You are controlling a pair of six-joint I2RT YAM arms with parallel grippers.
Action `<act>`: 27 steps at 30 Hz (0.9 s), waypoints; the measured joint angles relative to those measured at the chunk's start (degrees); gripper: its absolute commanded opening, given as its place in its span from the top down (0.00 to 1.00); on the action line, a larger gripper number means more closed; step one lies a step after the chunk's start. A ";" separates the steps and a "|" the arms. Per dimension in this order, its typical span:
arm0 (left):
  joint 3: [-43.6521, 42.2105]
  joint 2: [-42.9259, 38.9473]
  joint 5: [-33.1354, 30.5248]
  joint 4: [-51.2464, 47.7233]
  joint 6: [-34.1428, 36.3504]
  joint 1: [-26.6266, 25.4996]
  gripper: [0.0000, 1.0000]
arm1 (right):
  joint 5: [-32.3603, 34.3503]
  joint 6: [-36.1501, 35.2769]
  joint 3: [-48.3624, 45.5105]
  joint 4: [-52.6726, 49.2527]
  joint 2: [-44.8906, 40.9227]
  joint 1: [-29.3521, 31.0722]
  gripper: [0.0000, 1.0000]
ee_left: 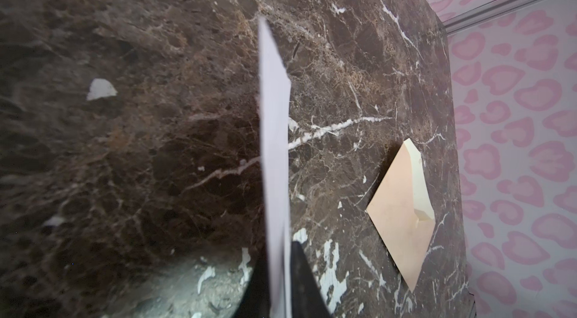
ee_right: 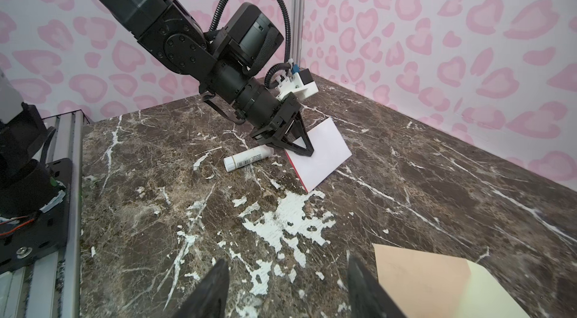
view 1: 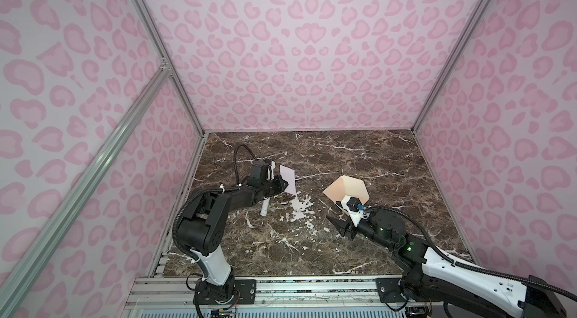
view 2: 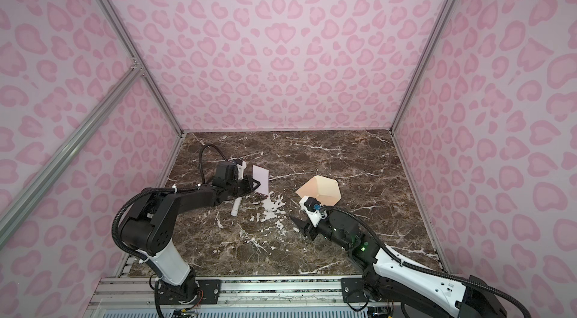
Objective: Place the letter into the envelope and seal it
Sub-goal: 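Lower the folded letter onto the table with the left gripper and release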
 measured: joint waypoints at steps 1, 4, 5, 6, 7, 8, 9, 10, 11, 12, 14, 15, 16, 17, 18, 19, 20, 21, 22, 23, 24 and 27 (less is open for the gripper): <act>0.02 0.09 0.00 -0.02 0.11 0.22 0.65 | 0.04 -0.04 0.00 0.00 0.17 -0.02 0.38; 0.31 0.15 -0.04 -1.22 0.52 0.28 0.54 | 0.46 -0.39 0.07 -0.02 0.92 -0.04 0.38; 0.42 0.13 -0.11 -1.51 0.70 0.31 0.50 | 0.44 -0.63 0.22 -0.02 1.20 -0.09 0.38; 0.52 0.00 -0.37 -2.01 1.14 0.35 0.47 | 0.44 -0.66 0.35 -0.02 1.46 -0.17 0.38; 0.55 -0.37 -0.70 -2.58 1.31 0.35 0.44 | 0.46 -0.85 0.55 0.00 1.77 -0.15 0.38; 0.55 -0.85 -0.96 -3.06 1.66 0.35 0.43 | 0.44 -1.05 0.72 0.00 2.10 -0.15 0.38; 0.70 -1.49 -1.14 -3.91 1.99 0.37 0.41 | 0.44 -1.07 0.87 0.00 2.43 -0.15 0.38; 0.81 -2.12 -1.33 -4.48 2.19 0.46 0.39 | 0.46 -1.07 1.03 0.02 2.71 -0.15 0.38; 0.92 -2.69 -1.68 -5.05 2.54 0.46 0.38 | 0.44 -1.11 1.20 0.00 2.97 -0.15 0.38; 1.05 -3.26 -2.05 -5.79 3.04 0.48 0.37 | 0.46 -1.25 1.42 0.02 3.23 -0.15 0.38; 1.27 -4.22 -2.69 -7.23 3.65 0.57 0.36 | 0.46 -1.38 1.79 0.15 3.65 -0.15 0.38; 1.38 -4.72 -2.93 -7.93 4.09 0.59 0.36 | 0.46 -1.49 1.90 0.24 3.76 -0.15 0.38; 1.51 -5.29 -3.30 -8.87 4.59 0.61 0.35 | 0.46 -1.51 2.05 0.24 3.85 -0.20 0.38; 1.64 -5.86 -3.69 -9.62 4.94 0.61 0.34 | 0.46 -1.53 2.14 0.33 3.87 -0.26 0.38; 1.81 -6.49 -4.09 -10.40 5.11 0.63 0.32 | 0.50 -1.55 2.25 0.39 3.85 -0.26 0.38; 1.97 -7.30 -4.55 -11.39 5.64 0.68 0.31 | 0.68 -1.55 2.40 0.39 3.80 -0.26 0.38; 2.10 -8.00 -4.79 -12.11 5.97 0.66 0.30 | 0.68 -1.57 2.47 0.39 3.69 -0.26 0.38; 2.16 -9.09 -5.25 -13.05 6.43 0.68 0.29 | 0.70 -1.57 2.54 0.37 3.48 -0.26 0.38; 2.23 -10.40 -5.81 -14.19 6.62 0.68 0.28 | 0.83 -1.57 2.62 0.37 3.26 -0.26 0.38; 2.29 -11.80 -6.19 -15.34 7.13 0.68 0.28 | 0.85 -1.57 2.67 0.39 3.04 -0.26 0.38; 2.47 -13.44 -6.69 -16.57 7.63 0.68 0.28 | 0.87 -1.60 2.67 0.37 2.71 -0.26 0.38; 3.43 -18.56 -8.31 -20.20 9.16 0.44 0.28 | 1.49 -1.62 2.67 0.37 1.66 -0.26 0.38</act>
